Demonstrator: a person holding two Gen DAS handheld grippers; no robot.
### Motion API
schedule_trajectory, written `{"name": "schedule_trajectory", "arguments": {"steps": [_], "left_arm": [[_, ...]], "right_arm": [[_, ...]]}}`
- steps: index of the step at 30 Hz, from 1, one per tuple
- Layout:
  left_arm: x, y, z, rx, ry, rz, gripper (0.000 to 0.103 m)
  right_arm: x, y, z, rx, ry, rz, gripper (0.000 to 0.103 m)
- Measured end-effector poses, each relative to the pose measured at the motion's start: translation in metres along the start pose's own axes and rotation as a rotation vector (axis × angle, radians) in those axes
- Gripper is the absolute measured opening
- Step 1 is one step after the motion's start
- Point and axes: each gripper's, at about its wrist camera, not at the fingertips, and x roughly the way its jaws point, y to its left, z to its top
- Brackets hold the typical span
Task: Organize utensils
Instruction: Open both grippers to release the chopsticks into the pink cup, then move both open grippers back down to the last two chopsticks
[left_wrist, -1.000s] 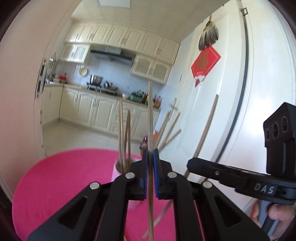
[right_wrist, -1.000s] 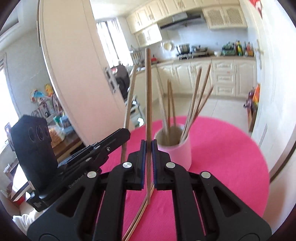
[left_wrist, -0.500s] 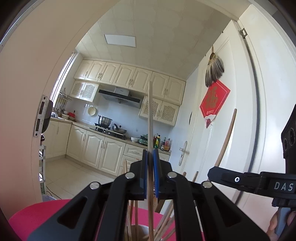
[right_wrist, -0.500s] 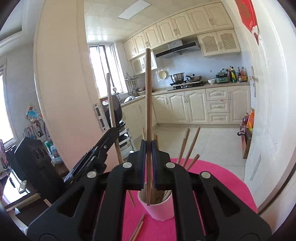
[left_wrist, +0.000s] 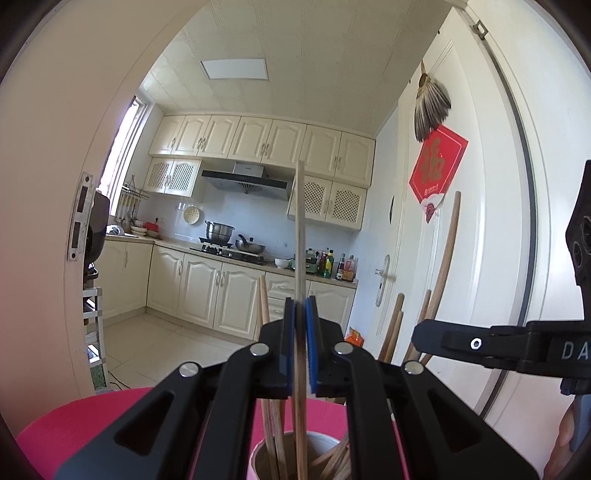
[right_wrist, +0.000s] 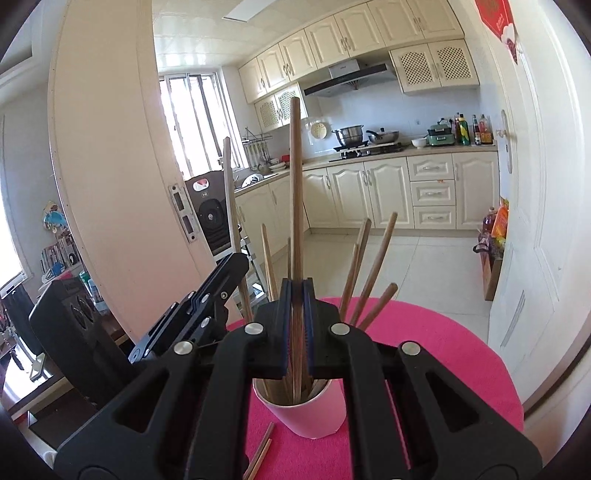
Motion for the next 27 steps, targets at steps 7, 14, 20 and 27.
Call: {"name": "schedule_trajectory", "arguments": {"steps": [7,14,20,27], "left_arm": [[-0.005,0.004,-0.001,-0.011,0.043,-0.008,0.008],[-0.015,0.009,0.001,-0.01,0.099,-0.008,0.033],[-0.021,0.013,-0.002,0.002,0.145,0.021,0.041],[-0.027,0.019,-0.002,0.023,0.191,0.057,0.046]], "right_arm": [[0.001,0.001,-0.001,0.006,0.016,-0.002,0.007],[0.005,0.001,-0.003,0.009,0.033,-0.008,0.007],[0.011,0.003,-0.011,0.009,0.058,-0.018,0.007],[0.017,0.009,-0.019,0.01,0.08,-0.032,0.008]]}}
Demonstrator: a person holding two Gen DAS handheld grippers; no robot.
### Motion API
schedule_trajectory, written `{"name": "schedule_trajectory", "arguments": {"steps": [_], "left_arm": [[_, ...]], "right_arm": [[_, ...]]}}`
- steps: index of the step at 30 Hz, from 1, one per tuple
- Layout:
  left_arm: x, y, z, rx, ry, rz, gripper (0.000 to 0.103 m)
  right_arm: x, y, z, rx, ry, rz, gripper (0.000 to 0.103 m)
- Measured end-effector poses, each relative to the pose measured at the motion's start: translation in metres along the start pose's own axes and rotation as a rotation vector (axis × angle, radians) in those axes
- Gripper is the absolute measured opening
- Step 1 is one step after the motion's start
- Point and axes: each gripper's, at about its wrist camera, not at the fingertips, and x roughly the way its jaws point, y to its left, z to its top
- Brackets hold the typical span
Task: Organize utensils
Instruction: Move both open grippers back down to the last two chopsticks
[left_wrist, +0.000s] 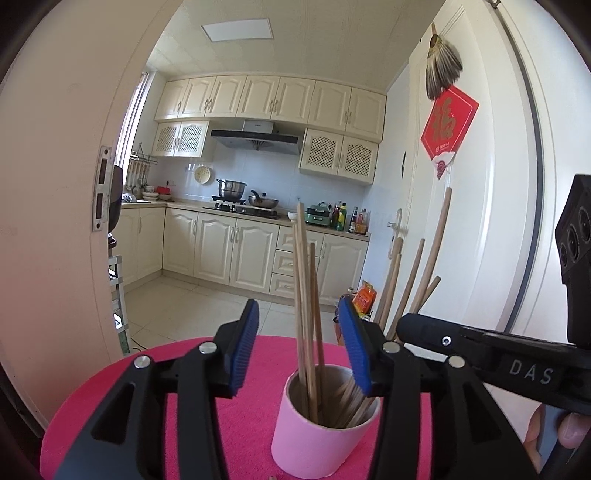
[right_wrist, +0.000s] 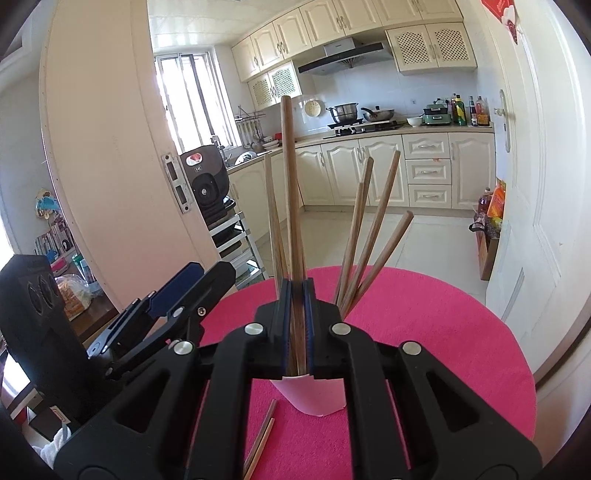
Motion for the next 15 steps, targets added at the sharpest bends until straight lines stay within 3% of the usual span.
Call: {"name": "schedule_trajectory", "arguments": {"steps": [5,6,9,15], "left_arm": [[-0.007,0.004,0.002,0.006,0.007,0.028,0.052],[-0.009,0.004,0.002,0.006,0.011,0.025,0.052],[-0.015,0.005,0.004,0.013,0.013,0.041,0.055],[-0.033,0.01,0.007,0.002,0.016,0.038,0.058]], "right_arm": [[0.0,0.003,-0.004,0.004,0.007,-0.004,0.009],[0.0,0.003,-0.005,0.007,0.011,-0.004,0.013],[-0.008,0.004,-0.009,0.01,-0.01,-0.02,0.046],[-0.025,0.004,-0.016,0.018,-0.036,-0.015,0.049]]}}
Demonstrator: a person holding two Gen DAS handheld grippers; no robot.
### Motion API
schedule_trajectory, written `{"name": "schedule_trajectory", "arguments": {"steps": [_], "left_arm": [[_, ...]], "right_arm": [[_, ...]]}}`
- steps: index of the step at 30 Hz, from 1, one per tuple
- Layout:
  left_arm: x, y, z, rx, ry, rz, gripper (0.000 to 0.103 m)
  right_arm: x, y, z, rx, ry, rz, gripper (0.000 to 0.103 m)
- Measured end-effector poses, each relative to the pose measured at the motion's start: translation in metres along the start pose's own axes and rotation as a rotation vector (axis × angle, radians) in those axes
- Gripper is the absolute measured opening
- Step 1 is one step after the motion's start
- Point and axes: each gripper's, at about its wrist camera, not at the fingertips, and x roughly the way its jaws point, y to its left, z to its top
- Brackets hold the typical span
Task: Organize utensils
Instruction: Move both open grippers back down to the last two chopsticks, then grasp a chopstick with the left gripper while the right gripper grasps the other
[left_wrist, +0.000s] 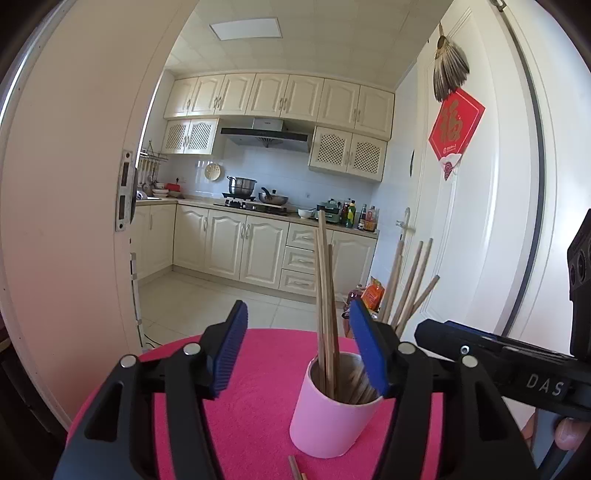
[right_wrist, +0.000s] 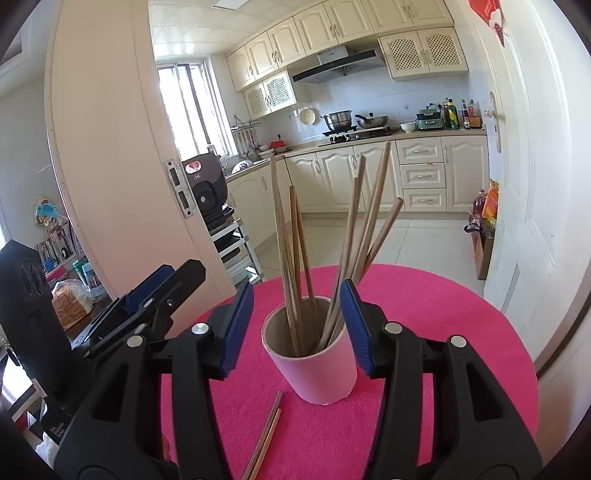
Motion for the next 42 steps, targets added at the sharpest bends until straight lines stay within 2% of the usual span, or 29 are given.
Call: {"name": "schedule_trajectory", "arguments": {"steps": [17,23,27,31,33,36,39,42], "left_arm": [[-0.066,-0.018,0.003,0.049,-0.017,0.009,0.061],[-0.076,-0.029,-0.006,0.072,0.043,0.02,0.063],[-0.073,-0.034,-0.02,0.092,0.141,0.019,0.063],[-0.053,-0.031,-0.041,0.076,0.343,-0.014,0.063],[-0.043,-0.026,-0.054,0.051,0.433,-0.007,0.063],[-0.034,-0.018,-0.072,0.022,0.528,-0.007,0.063],[-0.022,-0.015,-0.09,0.041,0.641,0.03,0.063],[-0.014,-0.012,-0.103,0.056,0.707,0.056,0.063]], "right_arm": [[-0.053,0.009,-0.014,0.004,-0.035,-0.024,0.053],[-0.062,0.006,-0.032,0.012,0.0,-0.039,0.054],[-0.062,0.002,-0.048,0.024,0.043,-0.045,0.057],[-0.058,-0.004,-0.064,0.042,0.096,-0.054,0.058],[-0.055,-0.009,-0.073,0.051,0.12,-0.058,0.059],[-0.046,-0.015,-0.089,0.061,0.171,-0.064,0.06],[-0.037,-0.021,-0.106,0.079,0.217,-0.064,0.06],[-0.03,-0.023,-0.117,0.096,0.245,-0.061,0.06]]}}
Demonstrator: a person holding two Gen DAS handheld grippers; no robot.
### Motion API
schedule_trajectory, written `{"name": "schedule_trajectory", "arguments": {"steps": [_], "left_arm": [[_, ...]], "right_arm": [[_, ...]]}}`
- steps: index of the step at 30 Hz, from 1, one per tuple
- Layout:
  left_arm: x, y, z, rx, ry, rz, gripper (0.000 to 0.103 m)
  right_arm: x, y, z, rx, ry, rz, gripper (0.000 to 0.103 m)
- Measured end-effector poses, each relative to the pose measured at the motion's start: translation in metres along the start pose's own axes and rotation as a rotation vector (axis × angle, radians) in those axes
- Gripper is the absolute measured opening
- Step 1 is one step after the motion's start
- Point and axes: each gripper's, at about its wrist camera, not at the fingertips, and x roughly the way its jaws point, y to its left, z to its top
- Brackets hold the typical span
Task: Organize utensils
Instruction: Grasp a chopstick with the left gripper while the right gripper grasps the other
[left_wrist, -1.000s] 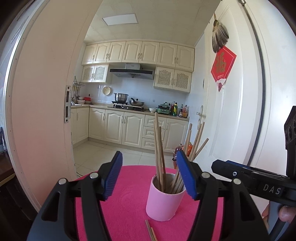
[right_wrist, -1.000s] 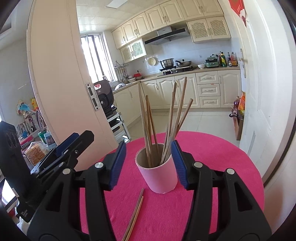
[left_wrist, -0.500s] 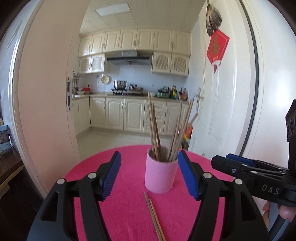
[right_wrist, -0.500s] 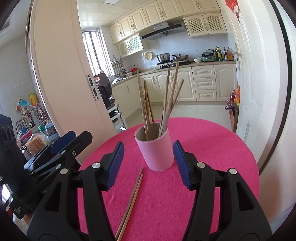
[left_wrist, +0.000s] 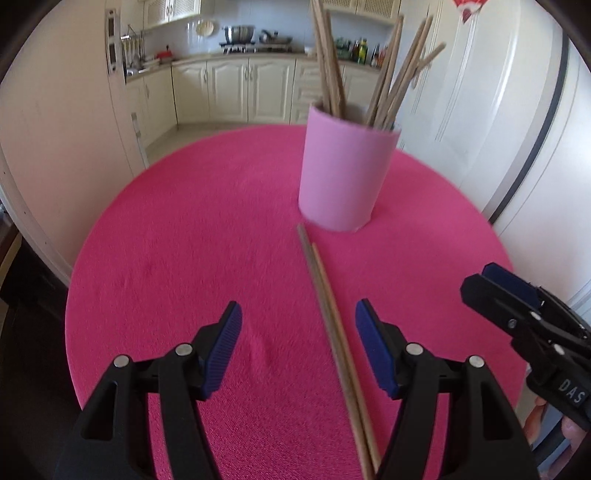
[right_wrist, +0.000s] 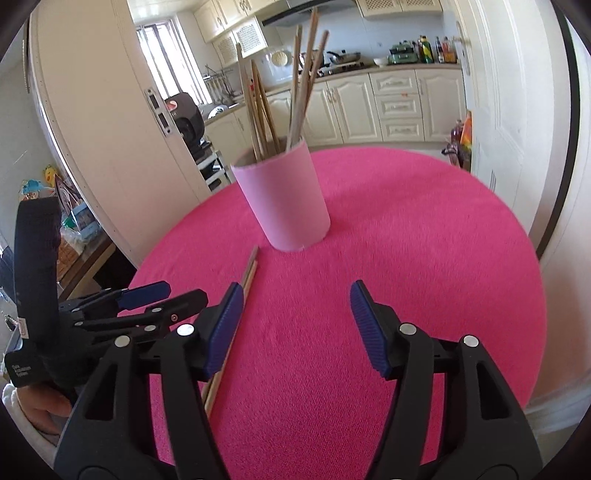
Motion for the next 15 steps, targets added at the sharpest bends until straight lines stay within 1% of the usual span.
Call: {"name": "schedule_trajectory", "arguments": {"steps": [4,7,10,15], "left_arm": [[0.015,-0.003,-0.005,0.02,0.073,0.033,0.063],[0.021,-0.006,-0.008,0.045,0.102,0.047,0.063],[0.022,-0.009,-0.009,0.057,0.094,0.06,0.063],[0.025,-0.012,-0.007,0.07,0.104,0.092,0.064]], "right_arm": [[0.006,-0.004,-0.007,0.014,0.019,0.008,0.06],[0.008,-0.008,-0.011,0.027,0.022,0.013,0.06],[0.008,-0.011,-0.013,0.036,0.024,0.016,0.06],[0.009,-0.014,-0.016,0.048,0.027,0.023,0.06]]}}
